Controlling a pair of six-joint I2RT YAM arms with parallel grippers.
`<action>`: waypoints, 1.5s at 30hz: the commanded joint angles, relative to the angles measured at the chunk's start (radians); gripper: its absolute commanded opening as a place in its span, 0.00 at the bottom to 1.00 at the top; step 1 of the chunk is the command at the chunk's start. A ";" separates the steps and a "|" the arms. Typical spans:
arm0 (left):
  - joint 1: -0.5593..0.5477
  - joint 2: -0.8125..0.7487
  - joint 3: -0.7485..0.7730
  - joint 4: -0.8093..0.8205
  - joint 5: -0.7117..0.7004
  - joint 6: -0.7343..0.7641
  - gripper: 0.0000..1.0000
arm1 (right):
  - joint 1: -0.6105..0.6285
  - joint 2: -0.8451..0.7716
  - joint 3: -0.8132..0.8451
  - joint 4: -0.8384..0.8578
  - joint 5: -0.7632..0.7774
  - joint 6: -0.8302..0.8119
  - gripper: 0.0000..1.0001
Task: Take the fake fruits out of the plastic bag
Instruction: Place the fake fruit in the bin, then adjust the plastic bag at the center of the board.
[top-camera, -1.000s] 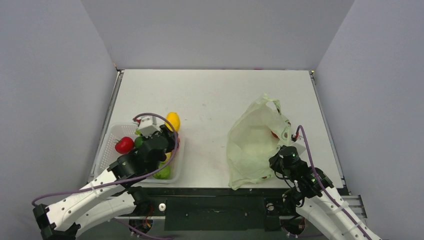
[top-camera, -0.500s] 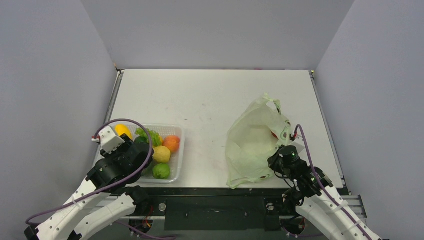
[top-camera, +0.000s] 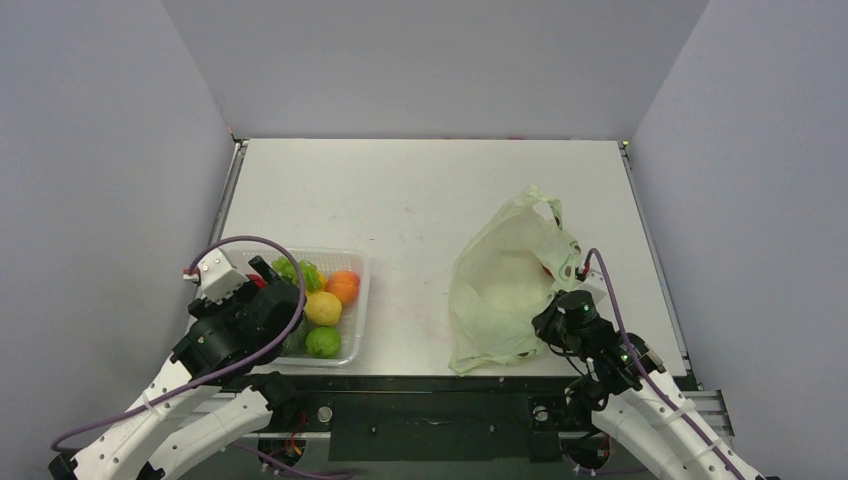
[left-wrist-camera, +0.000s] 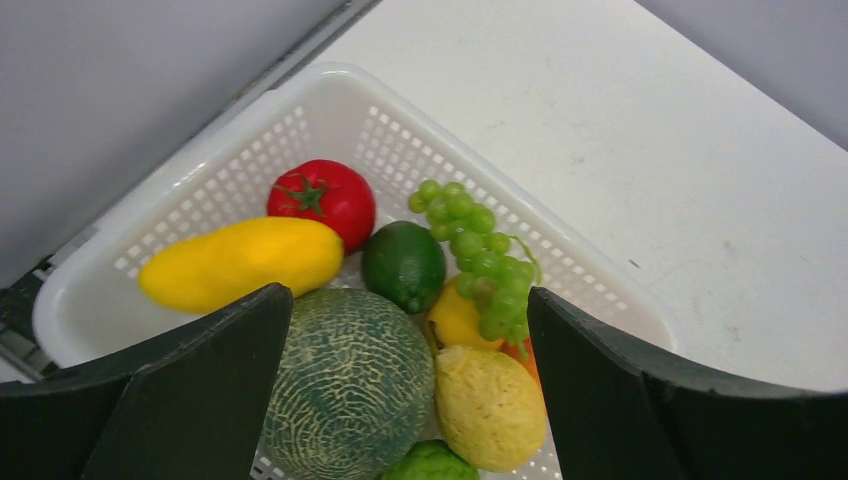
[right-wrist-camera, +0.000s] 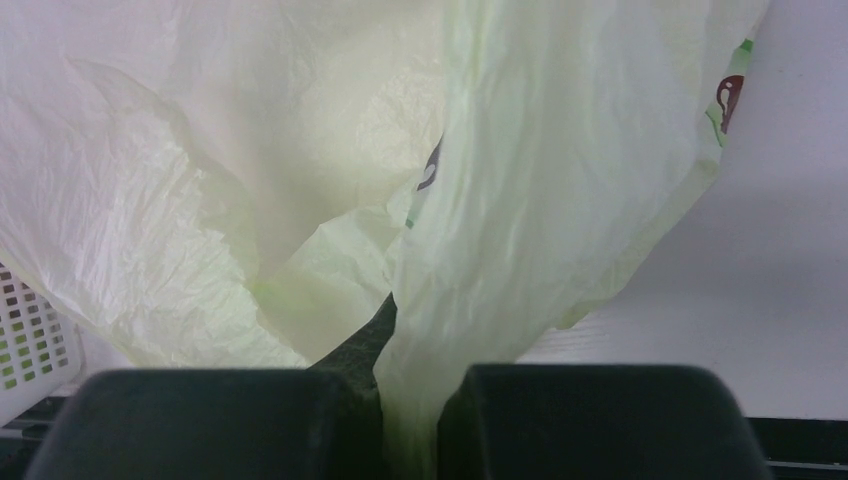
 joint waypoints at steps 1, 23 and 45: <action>0.004 -0.038 -0.007 0.411 0.173 0.311 0.86 | -0.004 0.043 0.027 0.088 -0.086 -0.055 0.00; -0.009 0.407 -0.151 1.302 1.225 0.384 0.69 | 0.453 0.125 0.124 -0.028 0.138 0.041 0.22; -0.175 0.839 0.045 1.462 1.328 0.248 0.66 | 0.017 0.442 0.470 -0.095 0.211 -0.372 0.93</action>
